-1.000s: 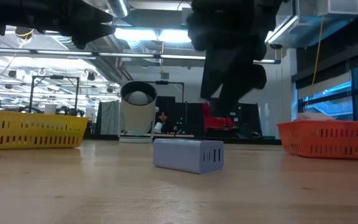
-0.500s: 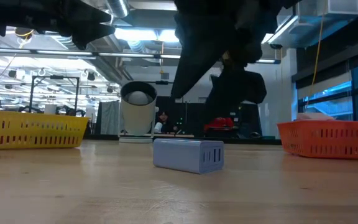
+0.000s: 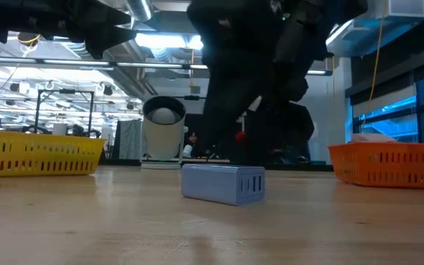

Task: Pick & Place Office items
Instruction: Put the blue charger adapter into the orange basket

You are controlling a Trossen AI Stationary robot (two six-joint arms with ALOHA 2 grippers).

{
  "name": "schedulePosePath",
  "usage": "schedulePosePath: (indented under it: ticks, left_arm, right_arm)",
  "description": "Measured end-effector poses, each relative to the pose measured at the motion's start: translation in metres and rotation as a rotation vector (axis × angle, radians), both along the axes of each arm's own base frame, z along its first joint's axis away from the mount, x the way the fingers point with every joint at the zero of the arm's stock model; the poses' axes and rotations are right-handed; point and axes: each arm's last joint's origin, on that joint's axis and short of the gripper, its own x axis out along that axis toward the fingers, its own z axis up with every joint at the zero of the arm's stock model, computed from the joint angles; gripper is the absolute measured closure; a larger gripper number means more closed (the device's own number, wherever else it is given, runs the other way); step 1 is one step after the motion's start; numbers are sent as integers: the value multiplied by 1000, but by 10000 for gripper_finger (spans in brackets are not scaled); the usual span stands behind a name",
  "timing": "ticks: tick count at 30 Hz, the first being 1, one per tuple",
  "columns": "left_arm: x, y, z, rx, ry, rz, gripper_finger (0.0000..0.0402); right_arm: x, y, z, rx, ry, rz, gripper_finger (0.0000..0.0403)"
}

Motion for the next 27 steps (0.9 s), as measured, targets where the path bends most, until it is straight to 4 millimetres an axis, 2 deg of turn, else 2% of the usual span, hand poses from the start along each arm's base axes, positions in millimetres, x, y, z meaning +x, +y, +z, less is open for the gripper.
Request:
schedulePosePath:
  ticks: [5,14,22,27]
  left_arm:
    - [0,0,-1,0,5,0,190]
    - [0,0,-1,0,15,0,190]
    - [0,0,-2,0,23,0,190]
    - [0,0,-2,-9,21,0,190]
  right_arm:
    - [-1,4,0,-10,-7,5,108]
    - [2,10,-20,0,14,6,108]
    - [2,11,-20,-17,4,-12,108]
    - [2,10,-21,-28,6,-21,125]
